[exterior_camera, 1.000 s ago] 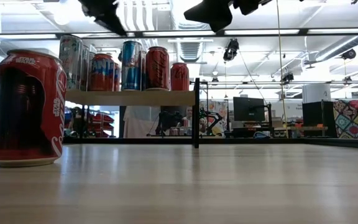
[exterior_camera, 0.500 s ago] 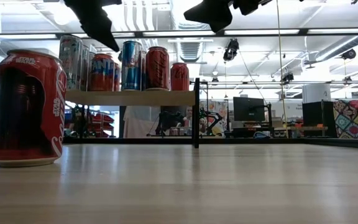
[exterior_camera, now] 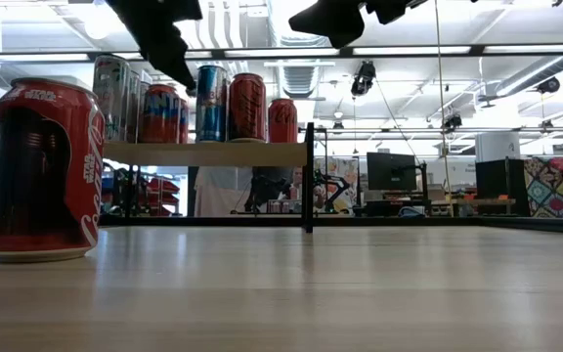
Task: Place canned beverage on shelf
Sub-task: Put the blue soda can on the shelf aligned with the other blue soda cans, then put the red white soda can on the shelf
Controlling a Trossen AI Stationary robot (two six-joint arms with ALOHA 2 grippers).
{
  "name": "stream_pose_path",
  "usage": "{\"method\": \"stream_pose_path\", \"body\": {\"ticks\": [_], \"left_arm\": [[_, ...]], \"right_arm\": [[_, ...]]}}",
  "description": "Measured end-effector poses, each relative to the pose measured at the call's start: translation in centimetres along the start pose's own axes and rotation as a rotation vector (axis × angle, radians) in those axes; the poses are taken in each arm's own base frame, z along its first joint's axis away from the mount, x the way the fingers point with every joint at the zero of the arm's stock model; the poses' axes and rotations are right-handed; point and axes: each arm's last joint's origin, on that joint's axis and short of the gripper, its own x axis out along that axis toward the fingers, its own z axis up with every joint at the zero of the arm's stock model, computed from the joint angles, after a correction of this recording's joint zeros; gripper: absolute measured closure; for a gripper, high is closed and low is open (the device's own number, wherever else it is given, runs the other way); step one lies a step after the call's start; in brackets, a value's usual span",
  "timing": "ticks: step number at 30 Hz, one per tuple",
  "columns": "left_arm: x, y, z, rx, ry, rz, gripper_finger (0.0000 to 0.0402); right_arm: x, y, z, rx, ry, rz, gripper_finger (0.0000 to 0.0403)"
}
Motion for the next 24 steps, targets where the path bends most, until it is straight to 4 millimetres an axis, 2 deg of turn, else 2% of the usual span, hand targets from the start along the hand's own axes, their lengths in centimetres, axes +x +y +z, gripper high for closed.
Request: {"method": "stream_pose_path", "body": {"ticks": [6,12,19,24], "left_arm": [[0.8,-0.6,0.1,0.021,0.024,-0.002,0.0401],[0.3,-0.2,-0.1,-0.02,0.021,-0.001,0.0401],[-2.2,0.3,0.0,-0.168,-0.047,-0.031,0.0402],[-4.5,-1.2,0.0,-0.238,-0.121,-0.128,0.0402]], "right_arm": [[0.0,0.0,0.0,0.009,0.0,0.0,0.0129],[0.0,0.0,0.0,0.01,0.0,0.0,0.0129],[0.0,-0.2,0.0,0.055,0.009,-0.057,0.0129],[0.0,-0.3,0.0,0.109,0.008,-0.11,0.0129]]}}
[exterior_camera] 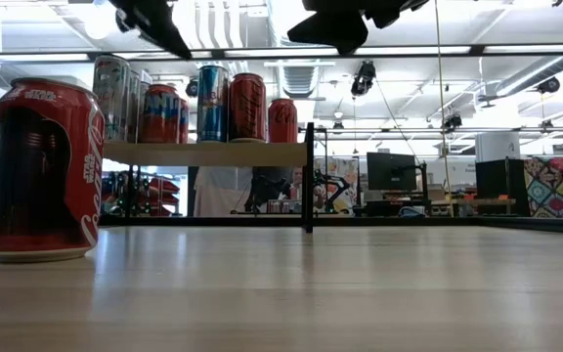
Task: Place canned beverage on shelf
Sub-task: Put the red white soda can on the shelf
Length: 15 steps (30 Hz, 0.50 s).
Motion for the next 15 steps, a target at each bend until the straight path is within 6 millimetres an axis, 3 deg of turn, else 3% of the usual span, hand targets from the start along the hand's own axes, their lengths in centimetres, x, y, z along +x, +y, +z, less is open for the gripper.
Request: {"method": "stream_pose_path", "body": {"ticks": [8,15], "left_arm": [[-3.9,-4.2,-0.6,0.005,-0.088,-0.227,0.0402],[-6.4,-6.1,-1.3,-0.046,-0.107,-0.361,0.0401]], "right_arm": [[0.0,-0.1,0.0,0.081,0.003,-0.047,0.0129],[0.0,-0.1,0.0,0.129,0.001,-0.047,0.0129]]}}
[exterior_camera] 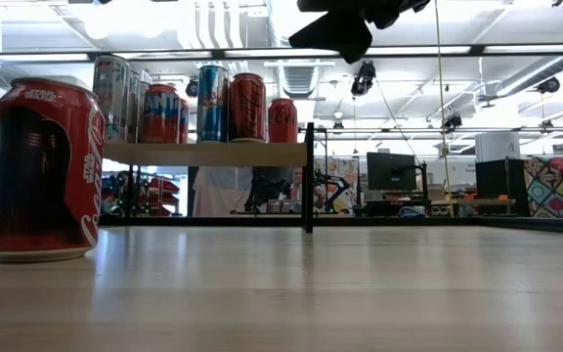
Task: Place canned beverage on shelf
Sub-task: Put the red white soda can on the shelf
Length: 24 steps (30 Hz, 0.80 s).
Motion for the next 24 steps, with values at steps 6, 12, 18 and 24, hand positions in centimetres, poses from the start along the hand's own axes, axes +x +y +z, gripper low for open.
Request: {"method": "stream_pose_path", "body": {"ticks": [6,12,18,24], "left_arm": [[-1.3,-1.1,0.1,-0.072,-0.011,-0.07,0.0401],[-2.3,-2.3,-0.4,-0.131,0.0,-0.14,0.0401],[-3.7,-3.4,-1.2,-0.174,0.022,-0.214,0.0401],[-4.9,-5.0,-2.2,-0.177,0.046,-0.287,0.0401]], "right_arm": [[-0.1,-0.1,0.9,0.015,0.011,-0.004,0.0129],[0.5,0.4,1.6,0.012,0.02,0.011,0.0129],[1.6,2.0,1.5,0.055,0.029,0.047,0.0129],[4.1,4.3,0.8,0.083,0.076,0.09,0.0129]]}}
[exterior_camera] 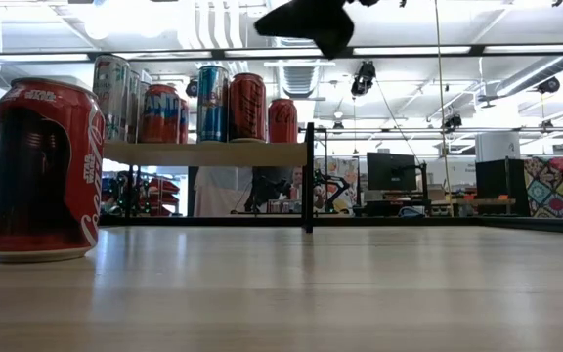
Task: Place canned beverage on shelf
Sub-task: Put the red white soda can on the shelf
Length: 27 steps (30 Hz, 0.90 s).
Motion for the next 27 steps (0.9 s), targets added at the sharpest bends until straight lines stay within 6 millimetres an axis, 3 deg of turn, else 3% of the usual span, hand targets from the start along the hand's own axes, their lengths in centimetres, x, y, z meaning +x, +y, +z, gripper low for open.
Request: {"method": "stream_pose_path", "body": {"ticks": [12,19,27], "left_arm": [[-0.3,-2.9,-3.3,0.067,0.12,-0.068,0.0401],[-0.4,-2.9,-5.5,0.087,0.222,0.021,0.0401],[0.1,-3.6,-6.5,0.123,0.26,0.036,0.0401]], "right_arm": [[6.8,2.9,-0.9,-0.022,0.053,-0.057,0.0129],[9.1,2.9,-0.6,-0.055,0.022,-0.179,0.0129],[11.8,2.1,-1.1,-0.055,-0.013,-0.253,0.0129]]}}
